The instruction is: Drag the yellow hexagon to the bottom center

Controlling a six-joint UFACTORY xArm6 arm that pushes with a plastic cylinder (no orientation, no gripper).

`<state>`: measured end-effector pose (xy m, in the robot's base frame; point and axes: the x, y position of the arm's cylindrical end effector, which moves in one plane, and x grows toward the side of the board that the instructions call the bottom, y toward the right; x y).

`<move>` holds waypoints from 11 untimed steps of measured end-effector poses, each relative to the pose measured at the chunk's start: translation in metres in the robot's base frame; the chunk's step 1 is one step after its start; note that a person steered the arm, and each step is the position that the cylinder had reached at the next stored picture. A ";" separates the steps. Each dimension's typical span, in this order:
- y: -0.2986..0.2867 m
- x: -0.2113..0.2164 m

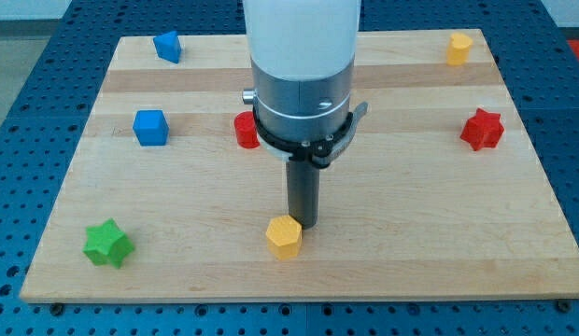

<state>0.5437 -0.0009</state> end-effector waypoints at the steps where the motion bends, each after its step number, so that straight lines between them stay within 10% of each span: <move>1: 0.000 0.002; 4: 0.002 -0.041; 7: -0.105 -0.001; 11: -0.089 0.034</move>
